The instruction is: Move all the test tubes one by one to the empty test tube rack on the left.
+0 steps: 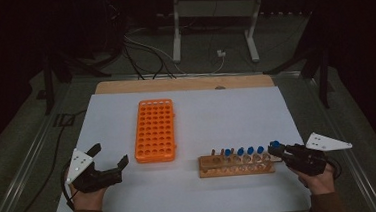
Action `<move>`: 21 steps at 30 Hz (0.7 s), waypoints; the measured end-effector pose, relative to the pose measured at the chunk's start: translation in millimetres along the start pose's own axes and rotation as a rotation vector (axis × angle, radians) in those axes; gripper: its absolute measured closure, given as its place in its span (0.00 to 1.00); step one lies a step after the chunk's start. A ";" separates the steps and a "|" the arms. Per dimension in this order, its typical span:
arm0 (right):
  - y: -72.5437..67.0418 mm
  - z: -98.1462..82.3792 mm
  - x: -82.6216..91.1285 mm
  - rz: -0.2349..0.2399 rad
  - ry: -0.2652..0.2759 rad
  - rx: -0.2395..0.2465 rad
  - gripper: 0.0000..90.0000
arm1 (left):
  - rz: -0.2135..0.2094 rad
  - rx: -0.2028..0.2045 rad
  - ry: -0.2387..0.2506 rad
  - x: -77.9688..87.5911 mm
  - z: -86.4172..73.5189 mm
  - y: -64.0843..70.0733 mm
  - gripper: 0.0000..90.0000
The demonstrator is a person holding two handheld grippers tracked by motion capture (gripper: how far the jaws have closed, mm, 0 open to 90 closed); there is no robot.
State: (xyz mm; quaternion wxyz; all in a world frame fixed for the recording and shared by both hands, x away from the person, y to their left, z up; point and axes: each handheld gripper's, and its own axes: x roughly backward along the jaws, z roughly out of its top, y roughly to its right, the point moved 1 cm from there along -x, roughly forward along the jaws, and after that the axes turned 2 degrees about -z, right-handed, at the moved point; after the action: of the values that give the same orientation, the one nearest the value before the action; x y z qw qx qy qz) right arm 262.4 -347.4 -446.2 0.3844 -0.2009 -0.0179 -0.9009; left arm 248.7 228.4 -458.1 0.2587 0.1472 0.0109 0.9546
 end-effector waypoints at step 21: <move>-5.4 59.2 -9.5 -0.024 -0.010 0.059 0.85 | -0.201 -0.040 -0.088 -37.1 34.2 34.7 0.01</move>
State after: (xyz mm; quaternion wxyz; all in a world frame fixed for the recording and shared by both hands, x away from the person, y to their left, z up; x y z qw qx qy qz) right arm 285.1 -326.1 -394.8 0.3793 -0.1938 -0.0490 -0.9034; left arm 271.9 178.1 -432.2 0.3563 0.1820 -0.0050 0.9164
